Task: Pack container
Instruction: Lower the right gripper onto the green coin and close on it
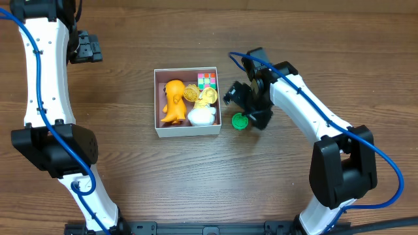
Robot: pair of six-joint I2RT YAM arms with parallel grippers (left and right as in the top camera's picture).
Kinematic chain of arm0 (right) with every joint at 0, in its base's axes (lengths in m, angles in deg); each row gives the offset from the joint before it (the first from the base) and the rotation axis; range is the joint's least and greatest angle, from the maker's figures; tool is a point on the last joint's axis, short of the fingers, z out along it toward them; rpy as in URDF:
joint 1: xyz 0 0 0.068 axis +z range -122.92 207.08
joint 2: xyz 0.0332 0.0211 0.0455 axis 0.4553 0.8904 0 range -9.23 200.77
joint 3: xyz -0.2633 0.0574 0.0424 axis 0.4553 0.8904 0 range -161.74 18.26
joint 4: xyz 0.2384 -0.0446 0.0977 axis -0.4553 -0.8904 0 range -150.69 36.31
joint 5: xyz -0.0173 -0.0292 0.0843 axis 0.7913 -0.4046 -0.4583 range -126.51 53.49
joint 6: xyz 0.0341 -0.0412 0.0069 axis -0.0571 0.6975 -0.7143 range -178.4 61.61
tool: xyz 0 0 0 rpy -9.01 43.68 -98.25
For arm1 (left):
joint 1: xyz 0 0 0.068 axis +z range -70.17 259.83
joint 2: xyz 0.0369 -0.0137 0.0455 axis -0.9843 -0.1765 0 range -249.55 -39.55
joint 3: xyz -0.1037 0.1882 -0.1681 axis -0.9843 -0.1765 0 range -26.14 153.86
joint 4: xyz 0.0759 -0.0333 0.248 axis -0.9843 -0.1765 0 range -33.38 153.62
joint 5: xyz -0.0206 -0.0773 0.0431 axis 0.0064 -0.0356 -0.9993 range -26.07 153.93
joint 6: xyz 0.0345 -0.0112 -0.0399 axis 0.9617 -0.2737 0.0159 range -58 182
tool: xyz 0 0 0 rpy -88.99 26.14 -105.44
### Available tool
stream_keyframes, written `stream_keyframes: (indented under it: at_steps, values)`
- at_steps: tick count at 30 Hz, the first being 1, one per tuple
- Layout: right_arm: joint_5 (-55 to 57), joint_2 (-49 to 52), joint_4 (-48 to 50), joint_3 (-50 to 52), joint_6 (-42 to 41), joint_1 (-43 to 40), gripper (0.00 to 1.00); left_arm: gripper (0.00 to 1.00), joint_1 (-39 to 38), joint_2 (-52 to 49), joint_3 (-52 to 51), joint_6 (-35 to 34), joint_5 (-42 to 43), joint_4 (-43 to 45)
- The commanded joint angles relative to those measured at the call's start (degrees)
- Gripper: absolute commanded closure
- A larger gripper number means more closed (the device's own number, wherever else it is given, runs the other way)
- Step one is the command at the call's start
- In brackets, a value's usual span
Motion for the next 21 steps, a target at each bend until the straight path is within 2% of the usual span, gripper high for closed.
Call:
stream_keyframes:
  at_steps: [1,21]
  values:
    - [6.8,-0.6,-1.8,0.1,-11.8,0.2,0.0,0.0,0.0,-0.7,1.1,1.1,0.4,-0.1]
    - [8.1,-0.1,-1.4,0.2,-19.2,1.5,0.0,0.0,0.0,-0.7,1.1,1.1,0.4,-0.1]
